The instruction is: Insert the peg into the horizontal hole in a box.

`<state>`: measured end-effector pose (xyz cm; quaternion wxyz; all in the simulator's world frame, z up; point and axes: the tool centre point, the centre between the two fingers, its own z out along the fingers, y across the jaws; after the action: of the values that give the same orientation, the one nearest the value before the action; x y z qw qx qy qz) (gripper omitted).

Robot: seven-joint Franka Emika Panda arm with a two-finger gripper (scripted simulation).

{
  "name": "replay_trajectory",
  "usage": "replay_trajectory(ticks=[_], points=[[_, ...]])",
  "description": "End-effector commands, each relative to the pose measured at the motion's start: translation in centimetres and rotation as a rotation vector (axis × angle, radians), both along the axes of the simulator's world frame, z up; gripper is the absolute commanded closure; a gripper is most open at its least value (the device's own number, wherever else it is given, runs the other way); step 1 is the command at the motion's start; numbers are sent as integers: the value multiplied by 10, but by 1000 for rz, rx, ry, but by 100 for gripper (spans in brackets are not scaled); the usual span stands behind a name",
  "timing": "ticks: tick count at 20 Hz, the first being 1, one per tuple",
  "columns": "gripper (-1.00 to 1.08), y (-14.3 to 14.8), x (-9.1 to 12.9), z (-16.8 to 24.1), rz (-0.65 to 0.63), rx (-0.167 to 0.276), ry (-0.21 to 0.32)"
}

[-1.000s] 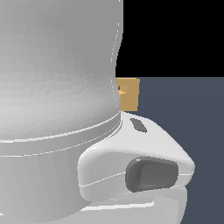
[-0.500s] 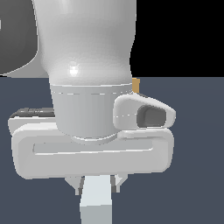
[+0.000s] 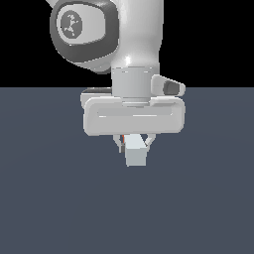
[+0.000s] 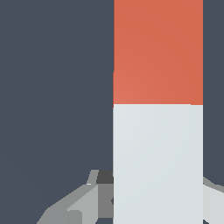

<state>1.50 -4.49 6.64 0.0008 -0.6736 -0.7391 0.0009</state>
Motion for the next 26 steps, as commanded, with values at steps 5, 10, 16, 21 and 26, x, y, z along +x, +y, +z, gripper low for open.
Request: replay_trajectory(ticks=[5, 10, 16, 21, 26], points=[[108, 85, 25, 25, 17, -1, -3], [108, 142, 42, 40, 30, 0, -3], [108, 183, 55, 51, 39, 0, -3], [108, 200, 60, 56, 43, 0, -3], [108, 203, 62, 57, 44, 0, -2]])
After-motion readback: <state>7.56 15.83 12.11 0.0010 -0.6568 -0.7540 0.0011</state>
